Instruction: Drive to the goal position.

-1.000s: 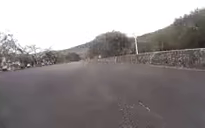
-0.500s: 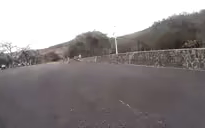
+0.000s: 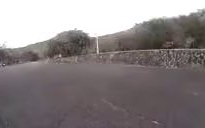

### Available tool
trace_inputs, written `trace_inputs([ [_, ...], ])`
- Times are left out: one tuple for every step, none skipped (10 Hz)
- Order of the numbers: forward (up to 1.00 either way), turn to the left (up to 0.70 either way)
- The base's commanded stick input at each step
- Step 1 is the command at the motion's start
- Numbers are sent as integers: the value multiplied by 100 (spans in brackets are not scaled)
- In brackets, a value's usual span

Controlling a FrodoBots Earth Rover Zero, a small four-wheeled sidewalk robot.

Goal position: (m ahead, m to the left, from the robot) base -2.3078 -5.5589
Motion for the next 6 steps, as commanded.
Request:
trace_inputs([
  [0,-45],
  [0,-45],
  [0,-45],
  [0,-45],
  [0,-45],
  [0,-45],
])
